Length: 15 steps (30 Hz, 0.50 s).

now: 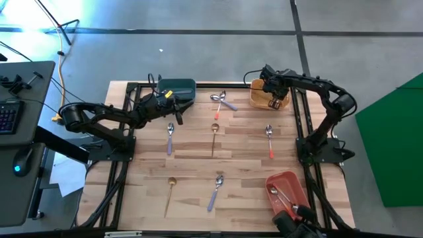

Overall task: Sort silverware by color (type)
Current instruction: Put the bottom right gold spoon into the yellow bin

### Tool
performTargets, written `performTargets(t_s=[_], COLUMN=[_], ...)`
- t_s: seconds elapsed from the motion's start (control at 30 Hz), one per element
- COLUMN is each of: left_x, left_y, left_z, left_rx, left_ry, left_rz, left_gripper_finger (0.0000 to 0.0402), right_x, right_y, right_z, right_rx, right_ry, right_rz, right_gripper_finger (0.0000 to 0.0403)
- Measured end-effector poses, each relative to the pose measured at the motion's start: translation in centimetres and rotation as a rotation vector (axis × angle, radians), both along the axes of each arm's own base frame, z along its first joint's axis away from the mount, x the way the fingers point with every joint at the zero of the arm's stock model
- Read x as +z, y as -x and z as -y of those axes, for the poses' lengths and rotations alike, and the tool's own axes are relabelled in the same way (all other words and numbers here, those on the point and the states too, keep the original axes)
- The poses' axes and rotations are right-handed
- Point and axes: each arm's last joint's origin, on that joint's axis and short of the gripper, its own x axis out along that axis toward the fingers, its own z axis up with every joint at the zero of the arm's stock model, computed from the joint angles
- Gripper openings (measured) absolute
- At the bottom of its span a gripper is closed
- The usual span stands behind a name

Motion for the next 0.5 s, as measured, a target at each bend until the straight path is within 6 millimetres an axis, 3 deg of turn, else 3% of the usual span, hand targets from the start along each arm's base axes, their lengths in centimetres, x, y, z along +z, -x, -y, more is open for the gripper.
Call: performTargets(t_s=[0.27, 0.5], left_x=[0.01, 0.00], left_y=[0.00, -0.01], left_z=[0.01, 0.02], left_rx=[0.000, -0.003], left_ry=[0.003, 0.002], left_rz=[0.002, 0.001], left_gripper_finger=[0.0076, 0.0076], right_x=[-0.01, -0.02], right_y=[-0.10, -0.27], right_z=[0.02, 0.11], right_rx=[-0.001, -0.013], right_ry=[-0.009, -0.005], right_rz=[0.027, 0.065], right_gripper_finger=[0.0016, 0.0066])
